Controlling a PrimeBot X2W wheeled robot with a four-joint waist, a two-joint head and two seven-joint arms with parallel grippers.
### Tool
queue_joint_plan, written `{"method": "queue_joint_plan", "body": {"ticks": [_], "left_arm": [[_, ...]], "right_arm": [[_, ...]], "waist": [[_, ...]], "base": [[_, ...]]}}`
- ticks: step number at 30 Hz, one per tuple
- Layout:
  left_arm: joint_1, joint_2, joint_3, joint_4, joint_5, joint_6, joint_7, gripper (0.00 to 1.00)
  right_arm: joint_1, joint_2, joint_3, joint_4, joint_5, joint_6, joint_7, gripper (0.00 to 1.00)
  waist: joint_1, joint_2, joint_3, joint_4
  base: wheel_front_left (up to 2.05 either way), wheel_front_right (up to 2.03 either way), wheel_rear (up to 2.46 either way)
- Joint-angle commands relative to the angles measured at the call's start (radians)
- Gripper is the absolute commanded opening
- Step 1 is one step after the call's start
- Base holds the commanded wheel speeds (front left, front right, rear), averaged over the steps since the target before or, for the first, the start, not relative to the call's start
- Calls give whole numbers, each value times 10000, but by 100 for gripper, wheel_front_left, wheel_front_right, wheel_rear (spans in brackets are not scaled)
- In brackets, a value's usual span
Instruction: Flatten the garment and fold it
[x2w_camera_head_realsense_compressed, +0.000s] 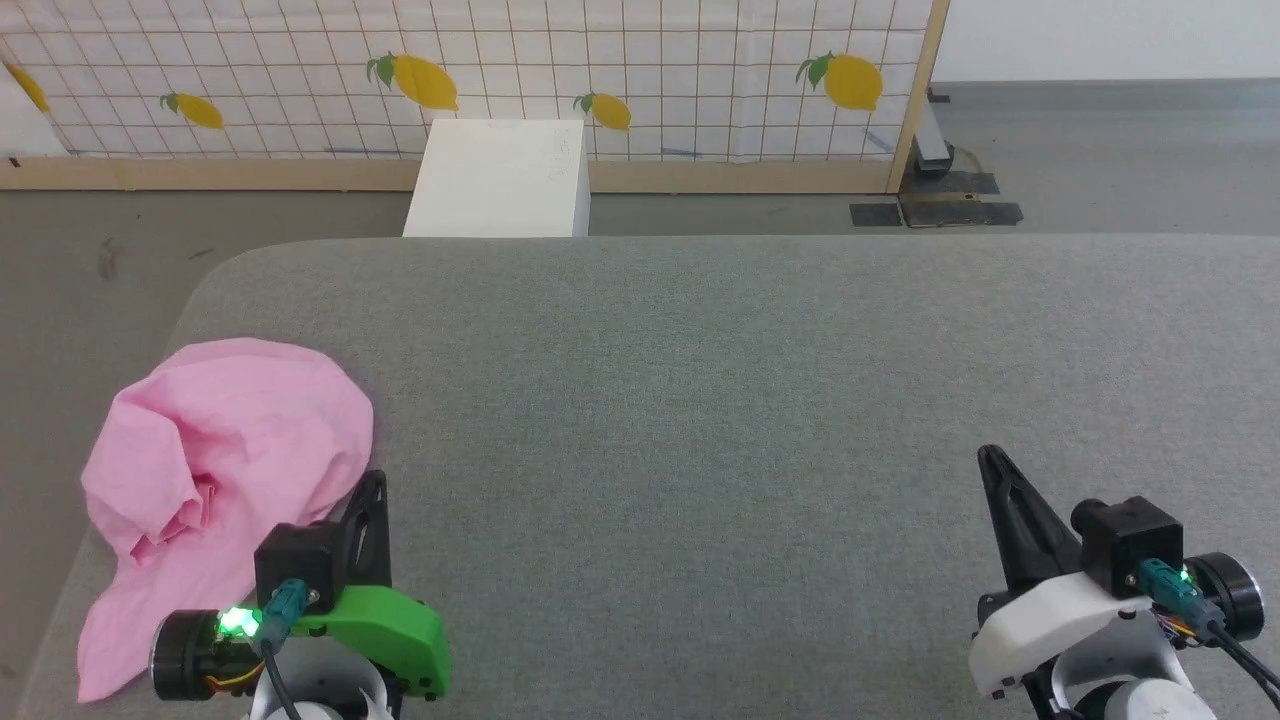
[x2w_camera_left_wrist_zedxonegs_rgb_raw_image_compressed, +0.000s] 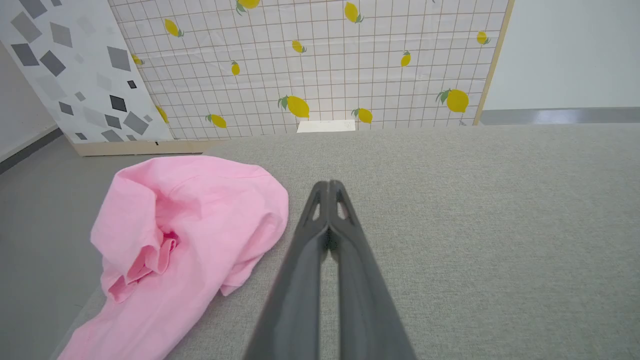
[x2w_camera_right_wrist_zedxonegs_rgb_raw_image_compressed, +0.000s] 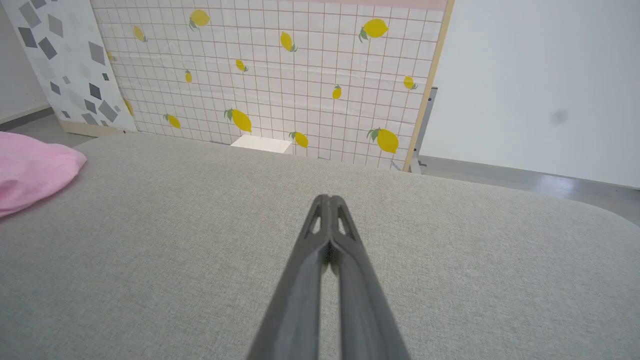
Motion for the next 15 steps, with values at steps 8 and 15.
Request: {"method": "queue_joint_plan", "body": {"ticks": [8,15], "left_arm": [[3,2,-31,4,-17,2,-5,100],[-91,0,-189,133,-147,110,-125,100]], "right_arm": [[4,-2,-3,8,4,0,-5,100],[-14,-1,-47,39,51,-1,-94,100]], "waist": [[0,0,0,0],[0,0,-22,78]], "base": [[0,0,0],[0,0,0]]}}
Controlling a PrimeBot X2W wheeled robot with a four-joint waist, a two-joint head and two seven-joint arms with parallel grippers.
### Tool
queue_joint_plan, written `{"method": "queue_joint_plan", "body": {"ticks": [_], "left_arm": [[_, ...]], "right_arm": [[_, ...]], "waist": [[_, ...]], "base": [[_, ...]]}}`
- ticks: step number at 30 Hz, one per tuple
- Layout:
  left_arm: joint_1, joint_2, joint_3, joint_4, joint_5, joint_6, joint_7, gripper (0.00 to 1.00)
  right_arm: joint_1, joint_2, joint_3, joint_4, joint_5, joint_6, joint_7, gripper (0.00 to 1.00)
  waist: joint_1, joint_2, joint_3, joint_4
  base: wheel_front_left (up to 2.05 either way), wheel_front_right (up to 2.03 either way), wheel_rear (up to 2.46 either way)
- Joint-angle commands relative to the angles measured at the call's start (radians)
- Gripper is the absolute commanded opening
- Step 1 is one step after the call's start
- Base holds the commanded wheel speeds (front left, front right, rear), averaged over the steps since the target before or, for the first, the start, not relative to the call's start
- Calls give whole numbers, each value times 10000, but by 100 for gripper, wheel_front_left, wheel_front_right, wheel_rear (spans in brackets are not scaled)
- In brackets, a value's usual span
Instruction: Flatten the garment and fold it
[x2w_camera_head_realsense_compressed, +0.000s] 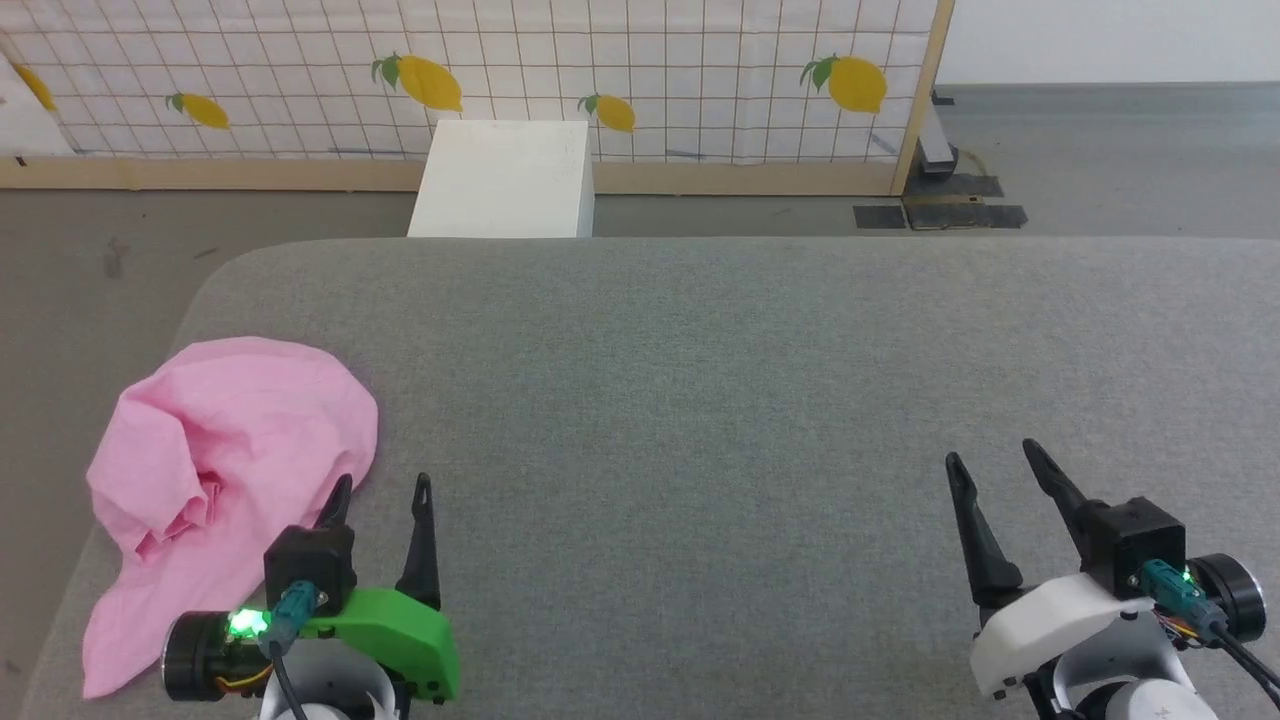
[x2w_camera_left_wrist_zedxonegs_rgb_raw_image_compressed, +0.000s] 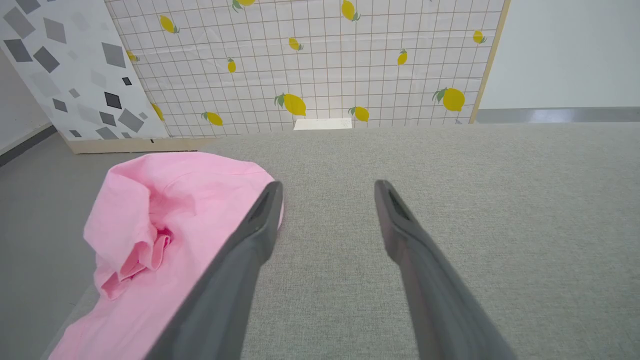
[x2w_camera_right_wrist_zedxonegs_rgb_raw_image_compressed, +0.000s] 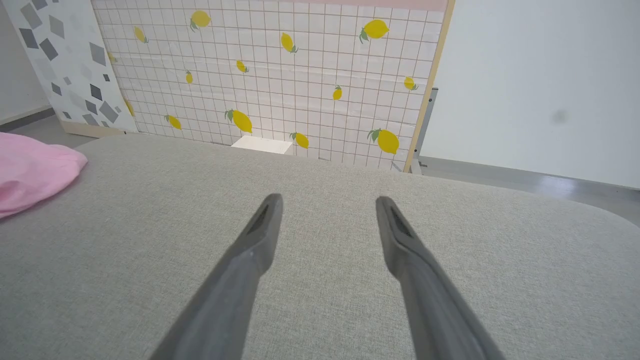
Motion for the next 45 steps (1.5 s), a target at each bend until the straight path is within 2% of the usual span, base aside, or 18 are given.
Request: {"method": "queue_joint_plan", "body": {"ticks": [1,45], "left_arm": [[-109,-2,-68,66,-68,122,-110,100],[40,327,-406,282,-920,1001,-1053,100]], "right_arm": [[-19,1,-22,22,37,-1,-83,100],[-78,9,88,399,325,-6,-735,100]], "waist": [[0,0,-5,47],[0,0,-108,2592]], "base": [[0,0,0],[0,0,0]]}}
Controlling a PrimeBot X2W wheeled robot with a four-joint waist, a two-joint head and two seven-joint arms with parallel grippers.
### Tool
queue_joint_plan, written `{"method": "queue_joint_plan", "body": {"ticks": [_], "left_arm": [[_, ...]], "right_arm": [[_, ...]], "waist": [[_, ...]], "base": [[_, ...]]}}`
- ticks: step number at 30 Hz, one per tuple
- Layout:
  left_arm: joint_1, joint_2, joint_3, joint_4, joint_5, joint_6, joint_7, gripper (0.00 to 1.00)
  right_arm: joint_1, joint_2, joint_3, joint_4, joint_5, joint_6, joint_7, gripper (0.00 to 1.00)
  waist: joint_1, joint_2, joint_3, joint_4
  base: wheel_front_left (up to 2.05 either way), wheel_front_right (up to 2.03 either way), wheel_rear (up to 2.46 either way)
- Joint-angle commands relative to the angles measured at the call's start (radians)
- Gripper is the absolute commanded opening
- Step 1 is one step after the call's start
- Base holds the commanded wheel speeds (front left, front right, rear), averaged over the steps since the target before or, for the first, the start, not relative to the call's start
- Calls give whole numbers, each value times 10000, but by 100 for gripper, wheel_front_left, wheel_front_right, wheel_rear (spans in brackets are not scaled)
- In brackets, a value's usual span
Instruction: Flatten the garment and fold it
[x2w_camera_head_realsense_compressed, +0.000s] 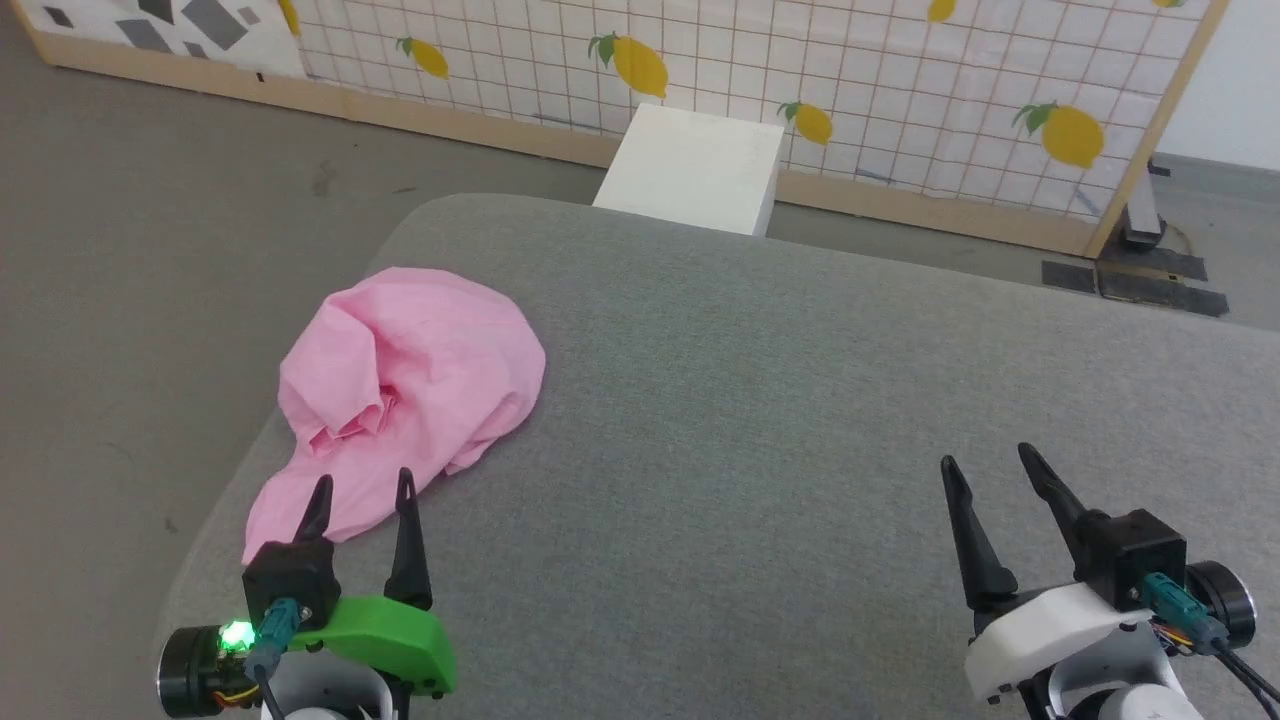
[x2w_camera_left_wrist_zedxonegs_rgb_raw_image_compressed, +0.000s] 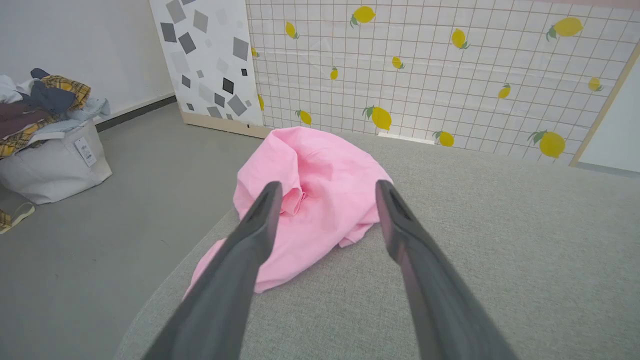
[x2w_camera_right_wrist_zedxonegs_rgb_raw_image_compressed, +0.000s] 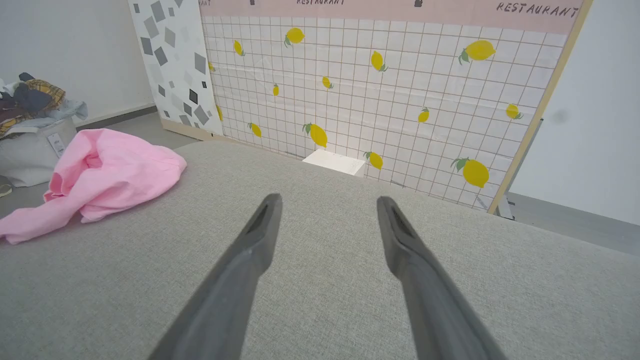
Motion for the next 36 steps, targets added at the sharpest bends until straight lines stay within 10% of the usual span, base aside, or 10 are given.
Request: {"method": "queue_joint_plan", "body": {"ticks": [1,36], "left_arm": [[41,83,-47,26,-130,93,-124,100],[123,157,-183,343,-659,586,-844,100]], "right_arm": [[-80,9,26,48,91,-6,-93,100],[-108,14,89,308,392,-11,-569,100]], "waist": [[0,0,0,143],[0,0,-41,1771]], "base": [[0,0,0],[0,0,0]]}}
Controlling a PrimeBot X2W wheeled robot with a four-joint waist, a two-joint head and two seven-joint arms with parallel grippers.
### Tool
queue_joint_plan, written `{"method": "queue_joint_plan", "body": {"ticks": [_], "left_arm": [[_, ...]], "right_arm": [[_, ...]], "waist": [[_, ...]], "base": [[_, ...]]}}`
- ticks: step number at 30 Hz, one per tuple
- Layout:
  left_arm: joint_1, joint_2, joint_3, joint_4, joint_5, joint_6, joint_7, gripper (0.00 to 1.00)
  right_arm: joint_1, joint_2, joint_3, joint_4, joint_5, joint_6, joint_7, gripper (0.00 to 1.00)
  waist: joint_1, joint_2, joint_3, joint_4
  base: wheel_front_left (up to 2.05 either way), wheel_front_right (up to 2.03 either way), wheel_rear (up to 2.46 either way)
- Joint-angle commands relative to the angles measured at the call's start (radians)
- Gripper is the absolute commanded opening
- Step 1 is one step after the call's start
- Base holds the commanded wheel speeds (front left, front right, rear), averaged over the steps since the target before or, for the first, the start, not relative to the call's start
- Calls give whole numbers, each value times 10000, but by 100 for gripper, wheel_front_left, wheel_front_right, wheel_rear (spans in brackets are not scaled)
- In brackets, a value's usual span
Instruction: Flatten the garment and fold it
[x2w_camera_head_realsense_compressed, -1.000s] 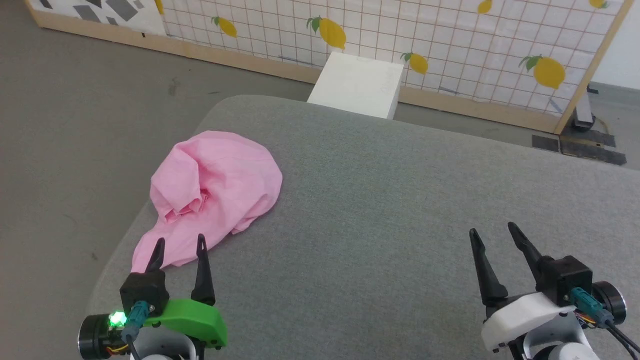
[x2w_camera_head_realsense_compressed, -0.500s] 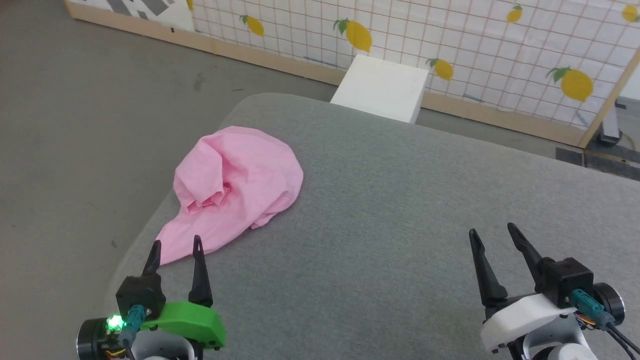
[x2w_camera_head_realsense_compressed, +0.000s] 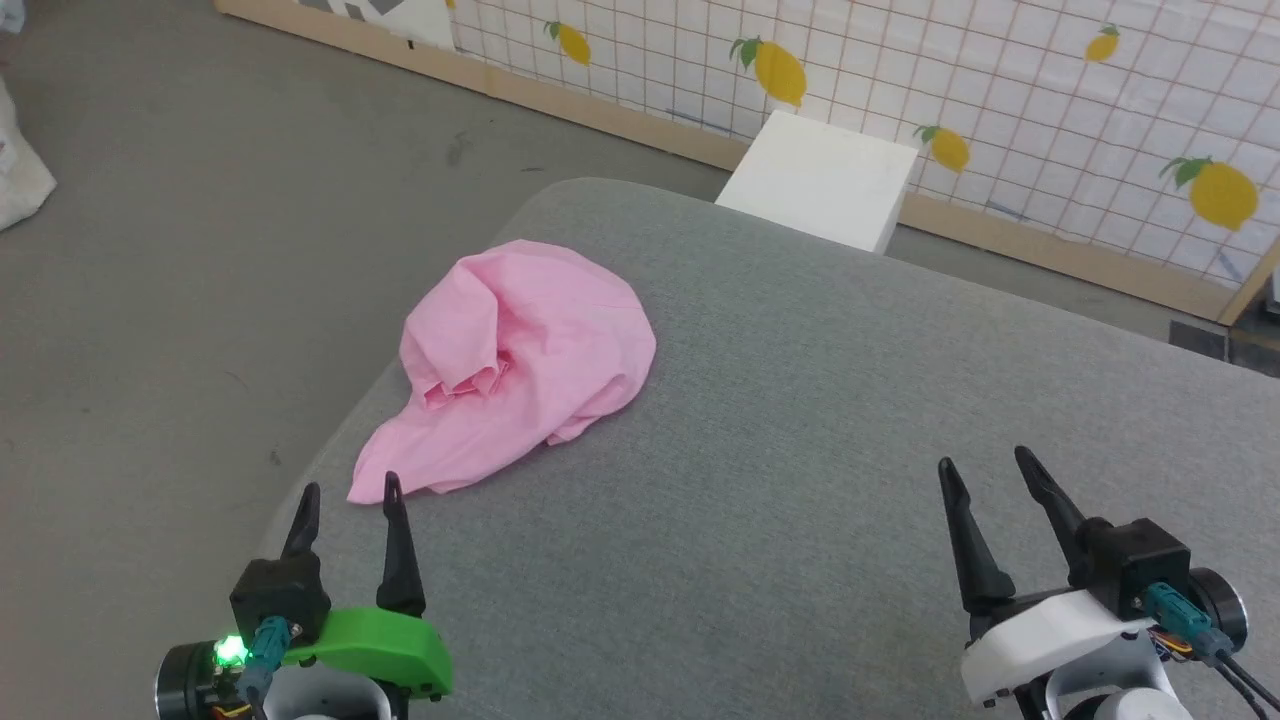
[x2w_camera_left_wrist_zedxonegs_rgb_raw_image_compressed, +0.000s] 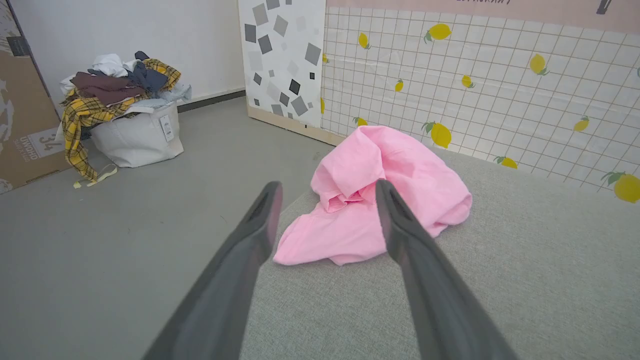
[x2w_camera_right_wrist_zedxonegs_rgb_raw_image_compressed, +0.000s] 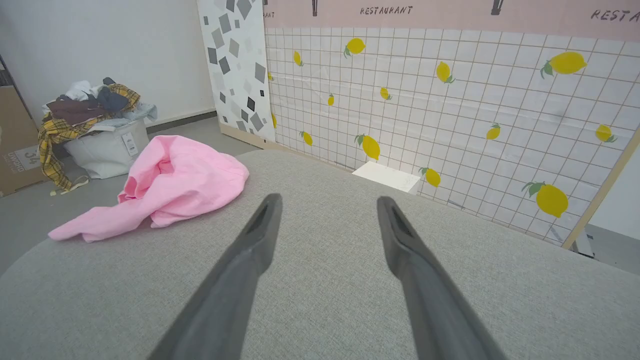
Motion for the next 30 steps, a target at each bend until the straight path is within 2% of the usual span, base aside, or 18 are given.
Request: {"method": "queue_joint_plan", "body": {"ticks": [1,22,26,30], "left_arm": [[90,44,-19,44,-80,110,-126,100],[-8,20,-142,250,-389,345,-563,100],[-472,15,-147,377,-744,151,-546,100],[-1819,22,-285,622,-1172,-150,75,100]], "right_arm": [[-109,9,16,47,67,-11,-103,100],[-162,12,-6,168,214,-13,-360,100],[-338,13,20,26,164,-14,-326,100],[-643,13,11,-292,-52,-14,-223,100]], "waist": [[0,0,8,117],[0,0,100,915],[0,0,530,796],[0,0,1479,457]], "base": [[0,0,0],[0,0,0],[0,0,0],[0,0,0]]}}
